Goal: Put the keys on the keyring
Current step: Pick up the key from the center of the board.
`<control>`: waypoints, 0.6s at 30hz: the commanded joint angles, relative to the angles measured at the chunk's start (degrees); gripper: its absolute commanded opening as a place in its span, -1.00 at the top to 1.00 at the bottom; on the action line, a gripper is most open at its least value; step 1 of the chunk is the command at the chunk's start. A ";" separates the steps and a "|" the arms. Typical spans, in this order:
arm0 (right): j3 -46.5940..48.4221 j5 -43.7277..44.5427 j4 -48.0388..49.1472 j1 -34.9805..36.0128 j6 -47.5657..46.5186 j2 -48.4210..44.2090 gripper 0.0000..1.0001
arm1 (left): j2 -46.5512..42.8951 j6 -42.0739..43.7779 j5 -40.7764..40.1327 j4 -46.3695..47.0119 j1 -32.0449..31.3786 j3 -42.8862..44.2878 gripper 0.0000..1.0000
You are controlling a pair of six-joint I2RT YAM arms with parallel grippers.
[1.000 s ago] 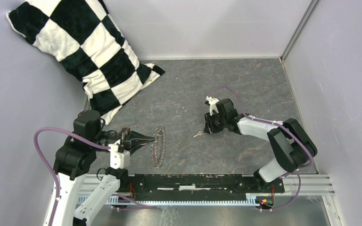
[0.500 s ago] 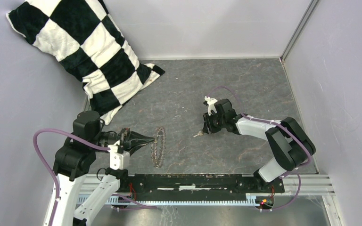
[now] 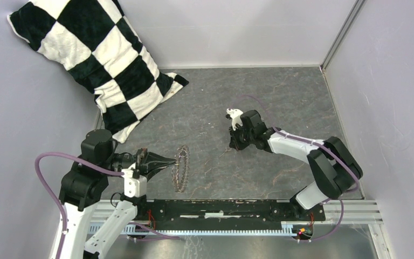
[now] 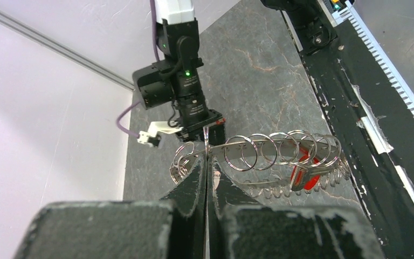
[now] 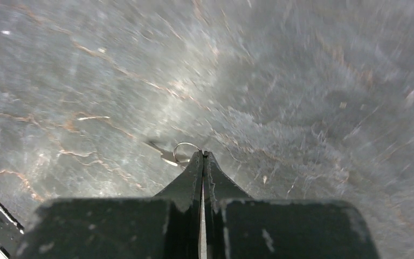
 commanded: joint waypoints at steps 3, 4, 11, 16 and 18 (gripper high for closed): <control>5.87 0.19 -1.14 4.41 -14.27 -10.27 0.99 | -0.27 -5.29 3.65 1.08 0.03 -0.09 0.96; 5.51 0.28 -1.04 5.15 -16.21 -11.52 0.99 | 0.06 -6.41 4.36 1.09 0.03 0.14 0.96; 3.13 0.28 1.30 12.64 -28.65 -21.85 0.99 | 1.13 -9.93 6.47 1.05 0.03 -0.12 0.96; 2.71 1.39 2.59 17.29 -35.84 -28.83 0.99 | 2.01 -14.12 8.75 0.99 0.03 -0.58 0.96; 2.49 1.06 2.66 19.76 -38.70 -31.75 0.99 | 2.43 -16.07 10.08 1.00 0.05 -1.10 0.95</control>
